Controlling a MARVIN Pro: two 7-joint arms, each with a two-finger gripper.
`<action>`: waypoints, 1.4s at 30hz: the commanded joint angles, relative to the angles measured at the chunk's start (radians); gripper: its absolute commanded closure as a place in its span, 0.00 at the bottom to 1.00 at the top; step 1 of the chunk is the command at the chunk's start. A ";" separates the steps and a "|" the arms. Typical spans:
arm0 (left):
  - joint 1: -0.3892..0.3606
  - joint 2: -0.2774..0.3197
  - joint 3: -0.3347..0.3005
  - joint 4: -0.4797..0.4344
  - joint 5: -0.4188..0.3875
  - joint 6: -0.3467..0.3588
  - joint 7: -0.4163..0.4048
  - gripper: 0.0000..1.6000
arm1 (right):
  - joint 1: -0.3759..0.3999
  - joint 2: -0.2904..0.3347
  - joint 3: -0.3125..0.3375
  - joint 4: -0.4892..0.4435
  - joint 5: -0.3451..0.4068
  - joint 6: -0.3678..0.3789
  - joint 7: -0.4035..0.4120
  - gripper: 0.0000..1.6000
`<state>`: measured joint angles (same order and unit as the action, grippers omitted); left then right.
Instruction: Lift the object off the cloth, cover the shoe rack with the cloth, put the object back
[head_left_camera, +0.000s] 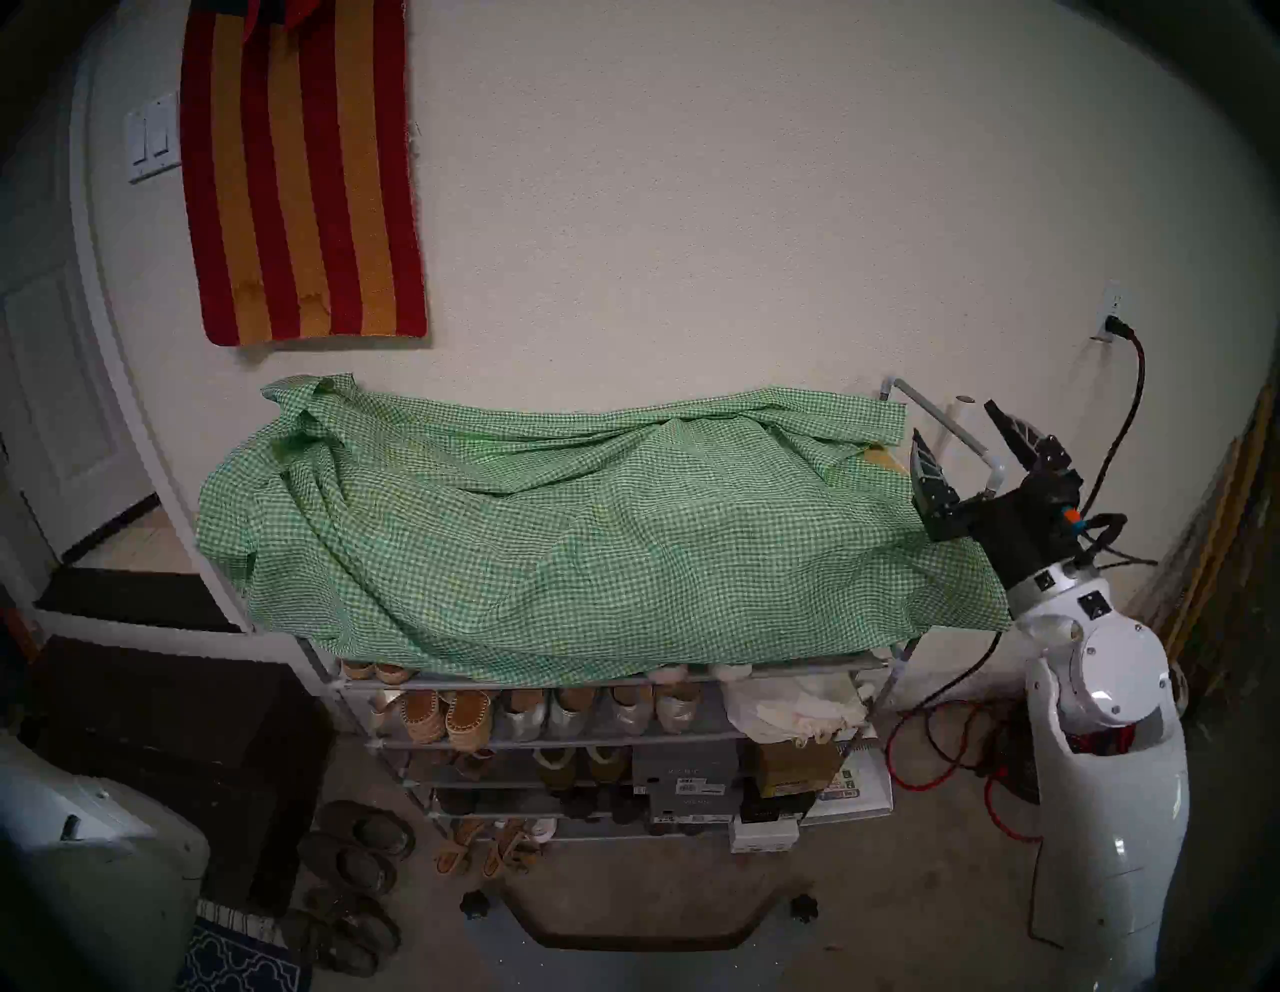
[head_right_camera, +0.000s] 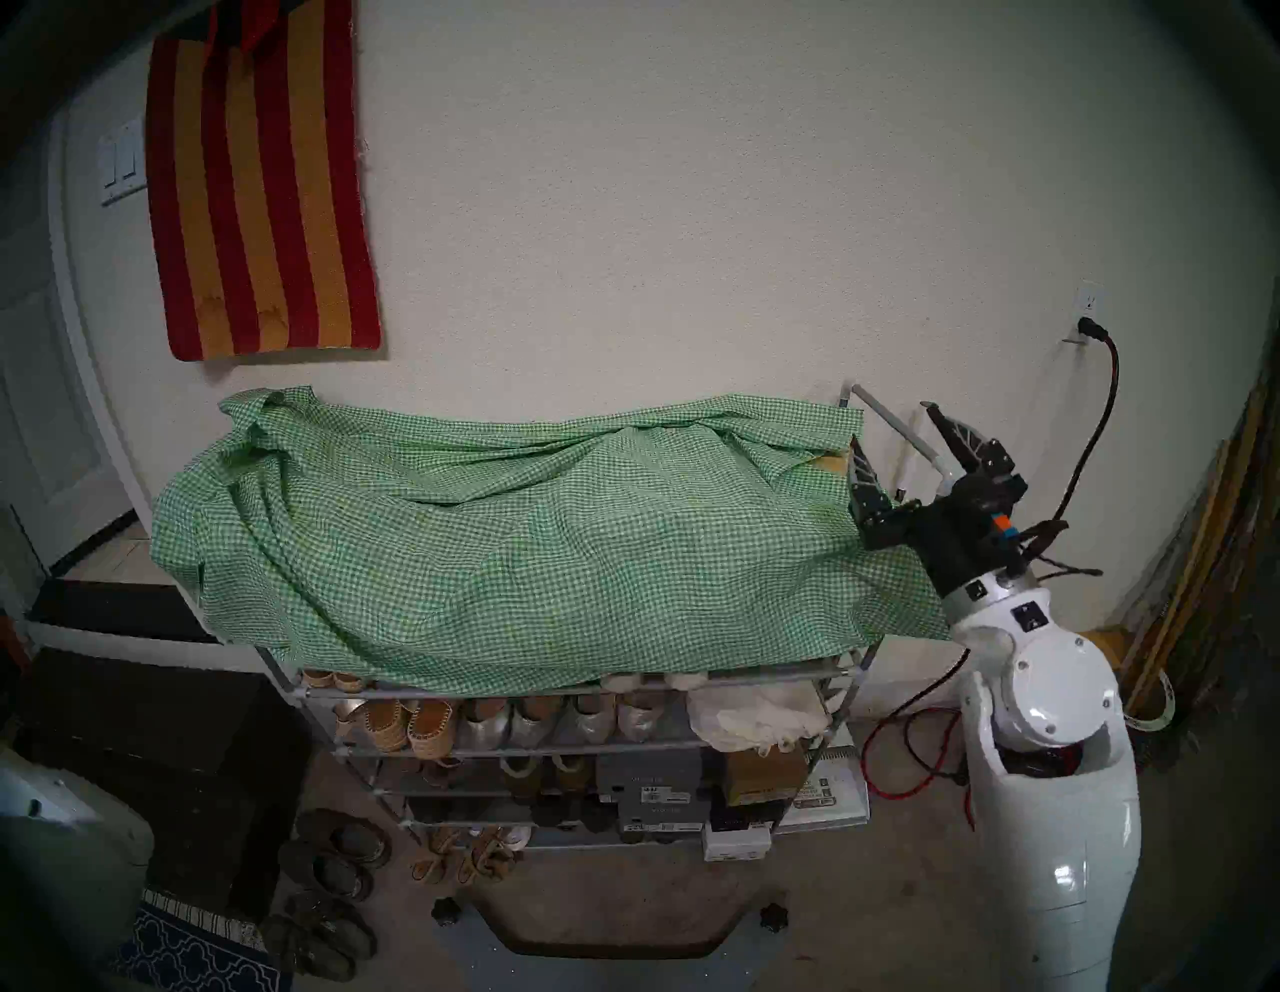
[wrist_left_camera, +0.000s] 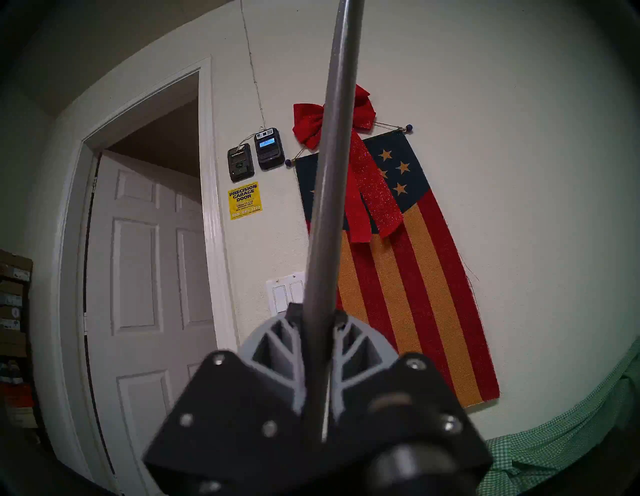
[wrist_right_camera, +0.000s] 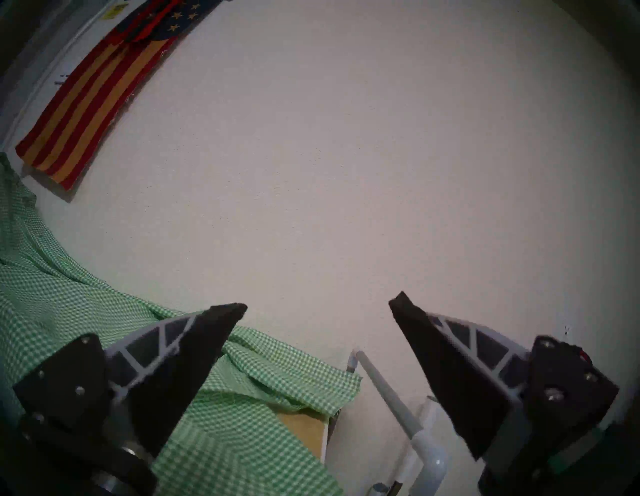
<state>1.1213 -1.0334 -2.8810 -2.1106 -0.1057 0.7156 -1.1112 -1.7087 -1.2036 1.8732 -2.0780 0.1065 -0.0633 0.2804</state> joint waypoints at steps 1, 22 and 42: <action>-0.003 0.003 0.001 -0.002 0.000 0.000 -0.001 1.00 | 0.110 0.111 0.010 -0.022 0.026 0.060 0.024 0.00; -0.002 0.004 0.001 -0.001 -0.002 0.000 -0.001 1.00 | 0.350 0.297 -0.033 0.032 0.153 0.216 0.057 0.00; 0.001 0.004 0.001 -0.002 -0.006 0.000 -0.006 1.00 | 0.578 0.390 -0.205 0.198 0.297 0.347 0.078 0.00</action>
<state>1.1222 -1.0319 -2.8810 -2.1102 -0.1108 0.7156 -1.1111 -1.2367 -0.8552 1.7365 -1.9307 0.3711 0.2308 0.3538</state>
